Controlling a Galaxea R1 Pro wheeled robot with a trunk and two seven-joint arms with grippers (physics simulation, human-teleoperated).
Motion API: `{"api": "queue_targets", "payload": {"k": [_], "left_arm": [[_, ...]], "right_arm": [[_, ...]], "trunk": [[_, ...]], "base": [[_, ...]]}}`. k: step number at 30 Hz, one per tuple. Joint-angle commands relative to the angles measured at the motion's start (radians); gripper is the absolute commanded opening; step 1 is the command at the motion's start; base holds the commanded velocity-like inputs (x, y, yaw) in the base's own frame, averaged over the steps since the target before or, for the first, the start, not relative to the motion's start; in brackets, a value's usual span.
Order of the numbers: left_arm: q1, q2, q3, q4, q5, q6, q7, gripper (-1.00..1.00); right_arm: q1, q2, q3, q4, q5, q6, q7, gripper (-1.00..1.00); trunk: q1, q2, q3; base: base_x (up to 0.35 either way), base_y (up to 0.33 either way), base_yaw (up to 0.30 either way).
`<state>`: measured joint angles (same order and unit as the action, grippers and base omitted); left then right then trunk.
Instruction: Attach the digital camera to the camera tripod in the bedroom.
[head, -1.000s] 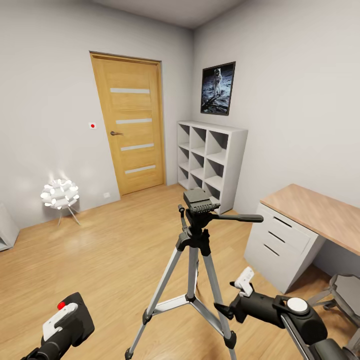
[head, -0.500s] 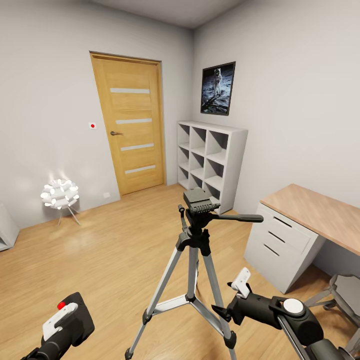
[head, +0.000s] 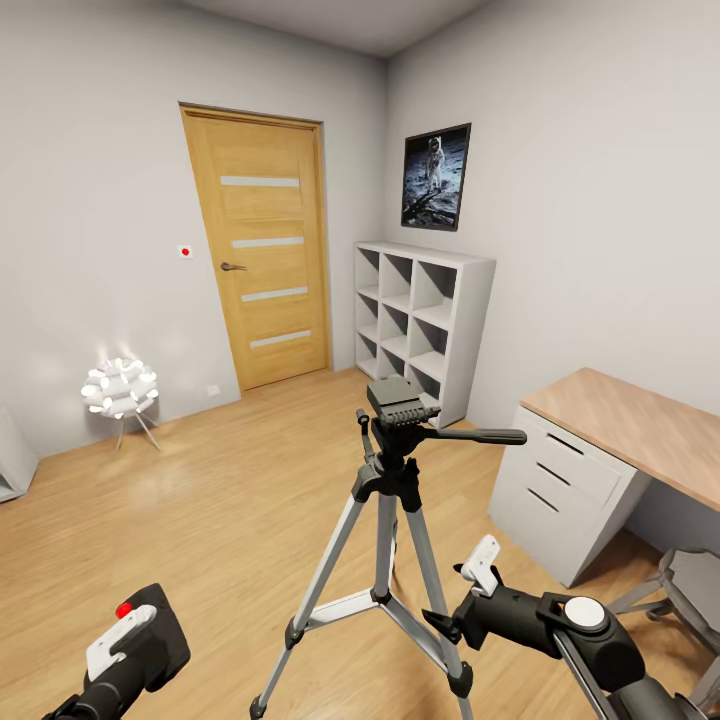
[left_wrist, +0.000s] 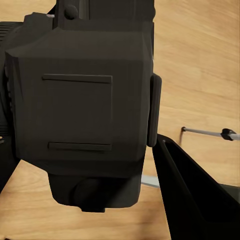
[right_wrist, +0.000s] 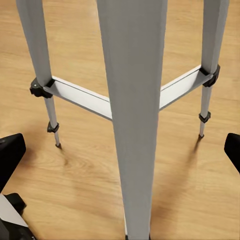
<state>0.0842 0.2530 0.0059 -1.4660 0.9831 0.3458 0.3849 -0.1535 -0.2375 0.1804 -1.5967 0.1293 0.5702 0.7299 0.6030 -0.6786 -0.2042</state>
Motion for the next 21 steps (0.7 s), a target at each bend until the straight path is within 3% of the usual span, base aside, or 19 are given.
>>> {"api": "queue_targets", "payload": {"k": [1, 13, 21], "left_arm": [[0.0, 0.0, 0.001, -0.003, 0.007, 0.004, 0.005, -1.0], [0.0, 0.0, 0.0, -0.005, 0.007, 0.004, 0.005, -1.0], [0.0, 0.0, 0.0, -0.005, 0.007, 0.004, 0.005, -1.0]], "right_arm": [[-0.001, 0.0, 0.002, -0.001, 0.01, 0.001, 0.006, 1.0], [-0.009, 0.003, 0.001, 0.074, 0.011, -0.056, 0.005, 1.0], [-0.012, 0.031, 0.001, 0.102, 0.012, -0.07, 0.0, 1.0]], "trunk": [[0.0, -0.001, -0.001], [0.0, -0.001, -0.001], [0.0, -0.001, -0.001]], "base": [[0.0, 0.0, 0.0], [0.0, 0.0, 0.0], [0.0, 0.0, 0.0]]}}
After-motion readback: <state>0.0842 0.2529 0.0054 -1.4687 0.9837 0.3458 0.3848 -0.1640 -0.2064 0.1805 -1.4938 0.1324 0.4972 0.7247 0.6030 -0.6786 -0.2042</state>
